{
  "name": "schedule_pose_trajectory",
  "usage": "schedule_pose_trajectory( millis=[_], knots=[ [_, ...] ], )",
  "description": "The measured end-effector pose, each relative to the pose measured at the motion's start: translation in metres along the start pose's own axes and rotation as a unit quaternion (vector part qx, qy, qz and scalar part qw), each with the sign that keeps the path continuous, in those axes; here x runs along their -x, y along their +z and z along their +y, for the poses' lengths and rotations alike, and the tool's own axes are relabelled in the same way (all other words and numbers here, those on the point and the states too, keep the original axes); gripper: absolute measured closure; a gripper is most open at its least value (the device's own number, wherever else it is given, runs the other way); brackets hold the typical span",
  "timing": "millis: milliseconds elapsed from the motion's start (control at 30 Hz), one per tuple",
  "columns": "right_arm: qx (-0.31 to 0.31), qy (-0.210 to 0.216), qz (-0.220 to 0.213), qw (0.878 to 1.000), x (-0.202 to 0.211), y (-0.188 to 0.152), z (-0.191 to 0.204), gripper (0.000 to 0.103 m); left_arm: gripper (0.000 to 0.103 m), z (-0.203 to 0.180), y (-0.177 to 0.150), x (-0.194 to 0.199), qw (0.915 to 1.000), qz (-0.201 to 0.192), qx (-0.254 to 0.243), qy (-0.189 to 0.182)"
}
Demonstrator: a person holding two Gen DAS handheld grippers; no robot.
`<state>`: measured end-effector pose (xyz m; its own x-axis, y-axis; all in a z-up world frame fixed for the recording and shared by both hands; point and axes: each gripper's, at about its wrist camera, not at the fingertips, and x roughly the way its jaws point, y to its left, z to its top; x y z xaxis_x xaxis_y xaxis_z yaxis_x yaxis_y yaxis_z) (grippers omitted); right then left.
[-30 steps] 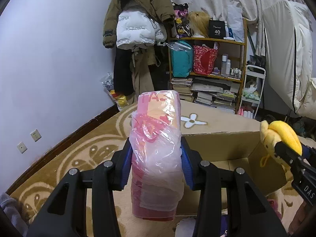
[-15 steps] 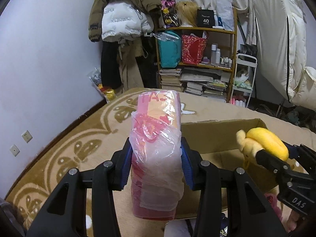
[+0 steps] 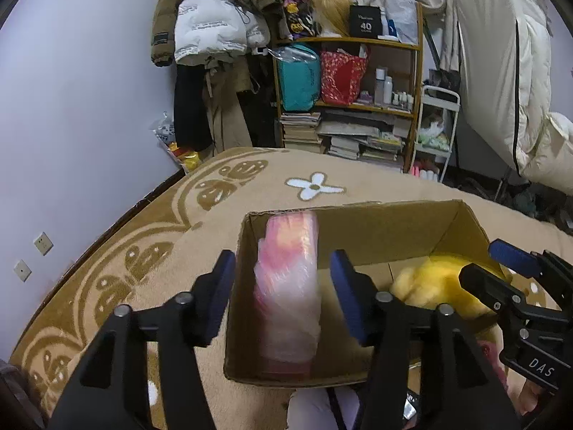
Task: Organize soft objects
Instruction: 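Lower both items into the box and open both tools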
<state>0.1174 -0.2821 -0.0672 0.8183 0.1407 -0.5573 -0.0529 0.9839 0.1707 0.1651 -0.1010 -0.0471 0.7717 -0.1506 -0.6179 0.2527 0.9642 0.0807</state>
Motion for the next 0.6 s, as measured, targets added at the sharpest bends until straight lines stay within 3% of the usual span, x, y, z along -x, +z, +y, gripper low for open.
schedule_pose_trajectory(
  millis=[167, 233, 300, 367, 500, 600],
  knots=[
    [0.006, -0.002, -0.001, 1.000, 0.004, 0.000, 0.003, 0.039, 0.043, -0.002, -0.001, 0.005, 0.9999, 0.004, -0.013, 0.006],
    [0.017, -0.007, 0.000, 1.000, 0.006, 0.000, 0.005, 0.026, 0.031, -0.002, -0.002, 0.008, 0.9997, 0.008, -0.021, 0.008],
    [0.020, -0.013, -0.001, 1.000, 0.011, 0.000, 0.005, 0.016, 0.029, -0.002, -0.003, 0.012, 0.9995, 0.008, -0.026, 0.014],
    [0.014, -0.013, -0.004, 1.000, 0.016, -0.001, 0.004, 0.014, 0.027, -0.002, -0.005, 0.017, 0.9994, 0.009, -0.030, 0.016],
    [0.004, -0.018, 0.003, 1.000, 0.023, -0.003, 0.000, 0.008, 0.010, -0.002, -0.007, 0.030, 0.9993, 0.005, -0.030, 0.023],
    [-0.010, -0.018, 0.005, 1.000, 0.030, -0.006, -0.003, 0.002, 0.009, -0.002, -0.009, 0.042, 0.9992, 0.005, -0.027, 0.030]
  ],
)
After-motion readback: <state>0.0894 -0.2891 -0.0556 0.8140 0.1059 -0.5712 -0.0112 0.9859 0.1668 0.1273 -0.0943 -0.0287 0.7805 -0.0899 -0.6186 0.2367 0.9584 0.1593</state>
